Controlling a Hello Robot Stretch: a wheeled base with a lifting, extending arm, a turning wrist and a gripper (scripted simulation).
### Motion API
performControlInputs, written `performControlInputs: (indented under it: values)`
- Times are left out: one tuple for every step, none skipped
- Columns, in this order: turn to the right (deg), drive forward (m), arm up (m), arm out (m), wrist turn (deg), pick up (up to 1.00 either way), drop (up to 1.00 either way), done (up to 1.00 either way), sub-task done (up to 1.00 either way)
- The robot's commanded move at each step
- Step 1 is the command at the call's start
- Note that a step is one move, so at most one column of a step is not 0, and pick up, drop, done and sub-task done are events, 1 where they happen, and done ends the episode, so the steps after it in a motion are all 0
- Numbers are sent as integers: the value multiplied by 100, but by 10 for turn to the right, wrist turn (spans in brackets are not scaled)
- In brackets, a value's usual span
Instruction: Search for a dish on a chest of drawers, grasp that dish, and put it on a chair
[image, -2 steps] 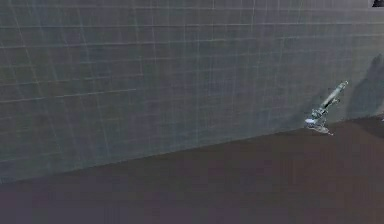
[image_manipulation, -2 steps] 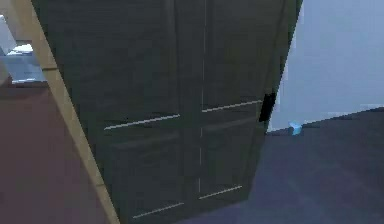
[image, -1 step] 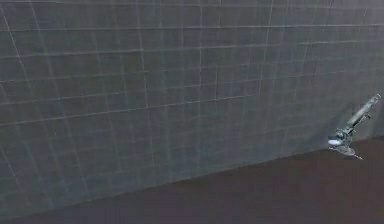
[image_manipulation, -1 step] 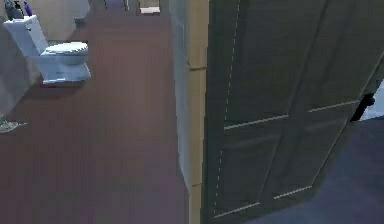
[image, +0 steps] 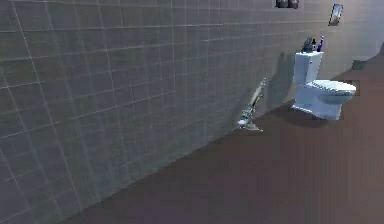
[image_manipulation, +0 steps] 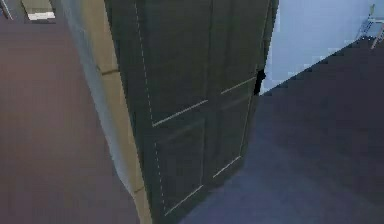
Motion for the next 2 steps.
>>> performControlInputs:
  values:
    - [0, 45, 0, 0, 0, 0, 0, 0, 0]
    - [450, 0, 0, 0, 0, 0, 0, 0, 0]
